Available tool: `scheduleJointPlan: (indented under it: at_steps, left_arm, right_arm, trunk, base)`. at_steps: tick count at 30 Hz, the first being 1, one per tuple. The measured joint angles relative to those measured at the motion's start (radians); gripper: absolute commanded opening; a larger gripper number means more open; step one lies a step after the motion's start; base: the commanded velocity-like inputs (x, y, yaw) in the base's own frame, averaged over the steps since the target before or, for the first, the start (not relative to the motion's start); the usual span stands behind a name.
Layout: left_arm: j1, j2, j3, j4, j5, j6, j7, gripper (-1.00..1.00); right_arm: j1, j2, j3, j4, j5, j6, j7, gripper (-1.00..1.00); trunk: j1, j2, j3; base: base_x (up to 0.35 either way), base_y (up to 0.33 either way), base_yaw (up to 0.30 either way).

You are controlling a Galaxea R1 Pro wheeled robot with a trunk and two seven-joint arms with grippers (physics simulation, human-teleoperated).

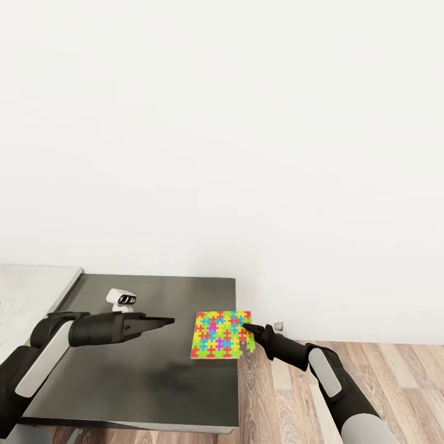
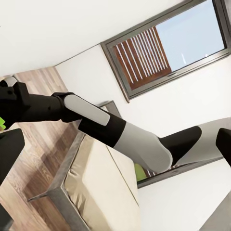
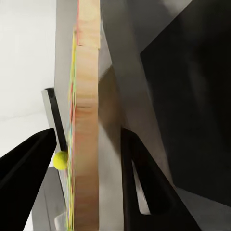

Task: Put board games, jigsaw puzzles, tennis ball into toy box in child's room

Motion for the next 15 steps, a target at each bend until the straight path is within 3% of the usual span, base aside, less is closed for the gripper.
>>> scheduleJointPlan:
  at_steps: [15]
  left_arm:
    - [-0.003, -0.002, 0.003, 0.001, 0.0, 0.006, 0.003, 1.0]
  right_arm:
    - [0.0, 0.0, -0.002, 0.0, 0.001, -0.006, -0.001, -1.0]
  trunk:
    - [-0.058, 0.105, 0.047]
  base:
    - [0.0, 0.0, 0.0]
